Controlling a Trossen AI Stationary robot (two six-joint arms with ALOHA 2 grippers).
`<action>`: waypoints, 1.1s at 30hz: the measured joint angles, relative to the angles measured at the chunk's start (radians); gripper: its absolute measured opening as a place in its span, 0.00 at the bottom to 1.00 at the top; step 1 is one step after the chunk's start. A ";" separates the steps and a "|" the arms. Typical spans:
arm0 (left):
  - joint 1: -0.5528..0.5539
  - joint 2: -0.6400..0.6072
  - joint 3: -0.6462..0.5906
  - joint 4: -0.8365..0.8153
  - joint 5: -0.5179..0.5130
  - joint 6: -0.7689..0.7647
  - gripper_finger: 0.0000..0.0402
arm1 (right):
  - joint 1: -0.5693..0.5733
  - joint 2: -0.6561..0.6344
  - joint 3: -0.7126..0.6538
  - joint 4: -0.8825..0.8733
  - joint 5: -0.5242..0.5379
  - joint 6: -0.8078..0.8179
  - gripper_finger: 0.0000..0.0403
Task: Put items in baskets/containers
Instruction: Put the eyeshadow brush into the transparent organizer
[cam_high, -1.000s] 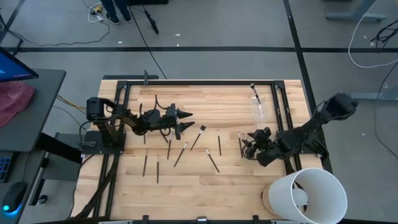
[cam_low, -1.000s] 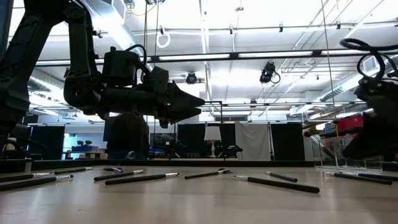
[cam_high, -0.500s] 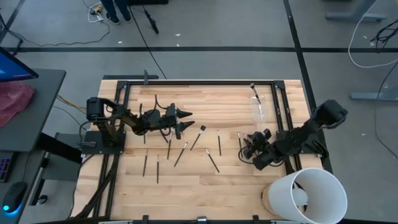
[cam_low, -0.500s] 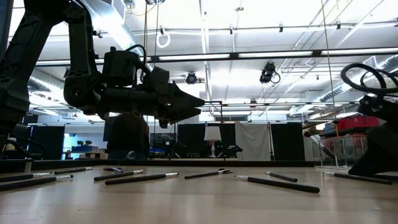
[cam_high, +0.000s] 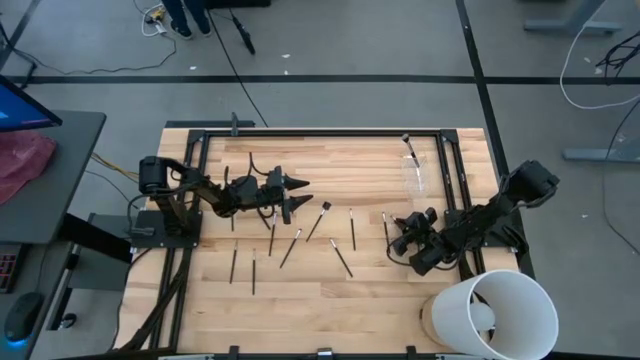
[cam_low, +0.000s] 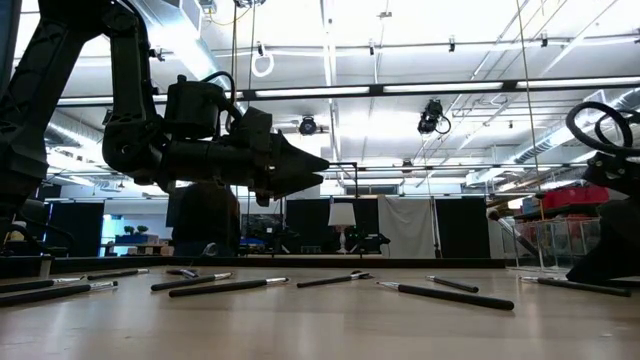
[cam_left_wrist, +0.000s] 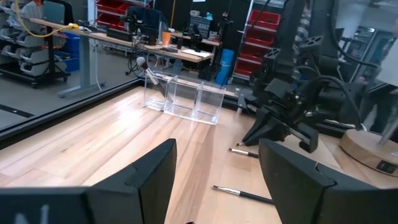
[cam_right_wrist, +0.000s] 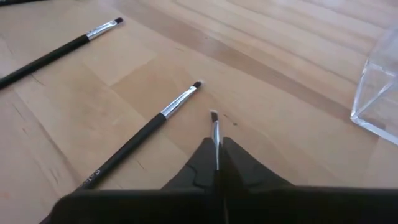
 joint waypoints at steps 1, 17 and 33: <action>0.000 0.000 0.000 -0.001 0.004 0.000 0.58 | -0.005 -0.010 -0.001 0.025 0.002 -0.016 0.02; -0.046 0.000 0.193 -0.282 0.154 0.124 0.58 | -0.142 -0.182 -0.001 0.556 0.118 -0.662 0.01; -0.062 0.028 0.195 -0.187 0.155 0.142 0.58 | -0.270 -0.308 -0.128 1.582 -0.309 -1.434 0.01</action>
